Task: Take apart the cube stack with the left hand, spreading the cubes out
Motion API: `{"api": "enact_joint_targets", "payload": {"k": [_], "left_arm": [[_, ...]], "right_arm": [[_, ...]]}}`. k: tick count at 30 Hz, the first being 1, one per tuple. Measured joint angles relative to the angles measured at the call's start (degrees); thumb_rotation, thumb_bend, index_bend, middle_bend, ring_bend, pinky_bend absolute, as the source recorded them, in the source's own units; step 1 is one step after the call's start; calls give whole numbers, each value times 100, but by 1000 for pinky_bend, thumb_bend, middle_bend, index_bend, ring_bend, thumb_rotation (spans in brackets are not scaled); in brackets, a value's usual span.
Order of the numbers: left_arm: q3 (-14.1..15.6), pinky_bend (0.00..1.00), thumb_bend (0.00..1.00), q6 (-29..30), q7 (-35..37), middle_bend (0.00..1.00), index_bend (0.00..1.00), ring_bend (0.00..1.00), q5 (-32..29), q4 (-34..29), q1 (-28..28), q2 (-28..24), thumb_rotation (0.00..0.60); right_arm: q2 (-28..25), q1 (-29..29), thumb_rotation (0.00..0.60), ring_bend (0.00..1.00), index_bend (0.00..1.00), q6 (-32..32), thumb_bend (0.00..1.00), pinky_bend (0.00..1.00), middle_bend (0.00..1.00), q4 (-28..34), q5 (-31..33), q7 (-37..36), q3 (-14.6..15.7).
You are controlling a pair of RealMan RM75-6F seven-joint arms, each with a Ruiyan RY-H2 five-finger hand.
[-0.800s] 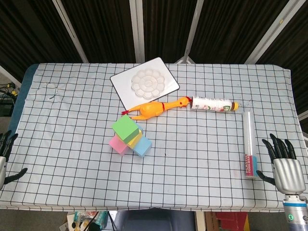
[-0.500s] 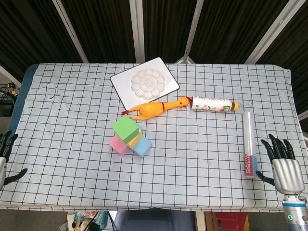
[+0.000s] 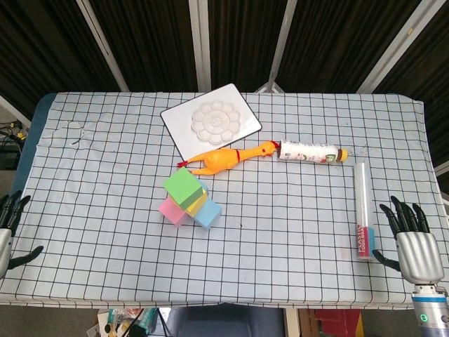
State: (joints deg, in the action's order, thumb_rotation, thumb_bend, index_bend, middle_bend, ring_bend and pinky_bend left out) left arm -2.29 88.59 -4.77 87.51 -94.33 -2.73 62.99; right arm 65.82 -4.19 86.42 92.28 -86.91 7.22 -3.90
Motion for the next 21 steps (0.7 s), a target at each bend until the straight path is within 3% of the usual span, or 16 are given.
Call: {"api": "enact_joint_targets", "payload": {"k": [11,17,21], "left_arm": [[-34,0,106,-375,-152,0,0,0,-98,24,-209,9,600],[-130,0,86,-1229,-176,0,0,0,-313,-89,-654,-92,600],[-166,0,77,-2141,71,0,0,0,-437,-315,-1101,-271,600]], "right_arm": [[18,-29,600,103,142,-72,25,55,30,-23,20,-47,3],[32,-72,600,103,142,-161,26,54,30,-37,25,-89,8],[0,-105,600,103,142,-273,26,53,30,-6,35,-137,34]]}}
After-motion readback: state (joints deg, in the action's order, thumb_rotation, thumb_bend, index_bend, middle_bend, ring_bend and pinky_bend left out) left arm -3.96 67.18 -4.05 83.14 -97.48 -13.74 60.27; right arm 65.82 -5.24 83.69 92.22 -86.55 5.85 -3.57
